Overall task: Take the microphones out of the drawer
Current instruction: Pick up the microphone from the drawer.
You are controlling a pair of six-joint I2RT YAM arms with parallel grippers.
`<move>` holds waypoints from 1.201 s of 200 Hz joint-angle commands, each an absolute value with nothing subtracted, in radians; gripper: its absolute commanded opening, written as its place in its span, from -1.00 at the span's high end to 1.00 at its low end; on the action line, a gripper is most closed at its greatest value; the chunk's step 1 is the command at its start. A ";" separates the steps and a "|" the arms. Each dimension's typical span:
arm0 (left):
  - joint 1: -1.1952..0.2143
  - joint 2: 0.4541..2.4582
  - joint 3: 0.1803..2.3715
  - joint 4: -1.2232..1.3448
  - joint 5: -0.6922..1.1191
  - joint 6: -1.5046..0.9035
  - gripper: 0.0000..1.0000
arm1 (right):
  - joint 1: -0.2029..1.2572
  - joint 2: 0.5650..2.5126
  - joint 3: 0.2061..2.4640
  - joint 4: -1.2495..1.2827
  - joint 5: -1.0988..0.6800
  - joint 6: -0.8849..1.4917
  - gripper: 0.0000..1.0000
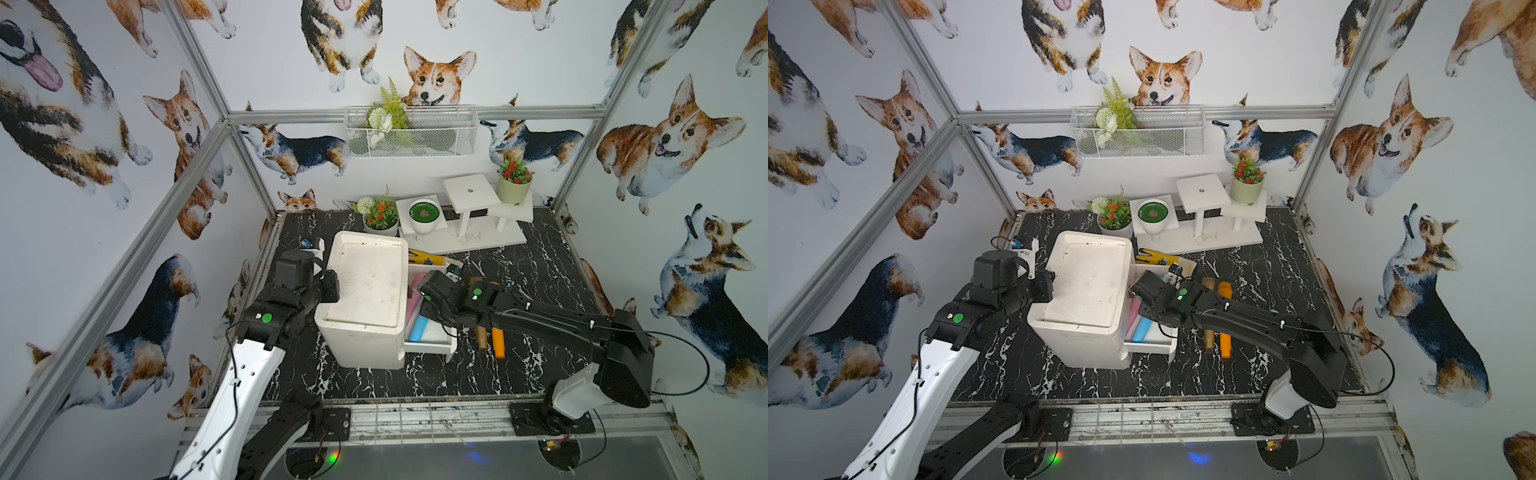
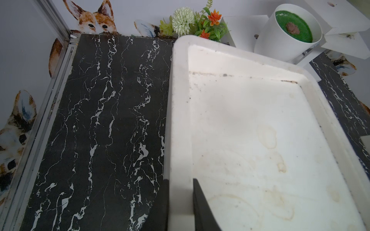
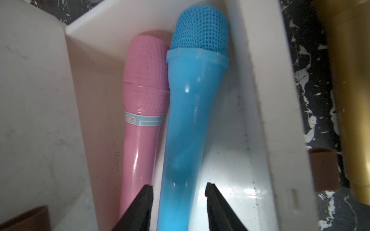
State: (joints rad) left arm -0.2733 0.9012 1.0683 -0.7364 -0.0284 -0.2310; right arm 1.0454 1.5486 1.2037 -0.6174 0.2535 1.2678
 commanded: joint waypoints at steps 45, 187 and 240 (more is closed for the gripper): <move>-0.272 0.887 1.047 -0.741 -0.005 -0.281 1.00 | 1.045 1.605 1.197 -0.575 0.265 1.284 0.01; -0.271 0.882 1.040 -0.739 -0.010 -0.284 1.00 | 1.045 1.605 1.180 -0.566 0.288 1.281 0.27; -0.271 0.881 1.042 -0.742 -0.012 -0.281 1.00 | 1.045 1.571 1.180 -0.561 0.303 1.257 0.36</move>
State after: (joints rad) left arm -0.2733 0.8806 1.0485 -0.7101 -0.0349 -0.2379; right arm 1.0454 1.5890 1.1782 -0.5579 0.2680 1.2842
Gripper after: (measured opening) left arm 0.190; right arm 0.386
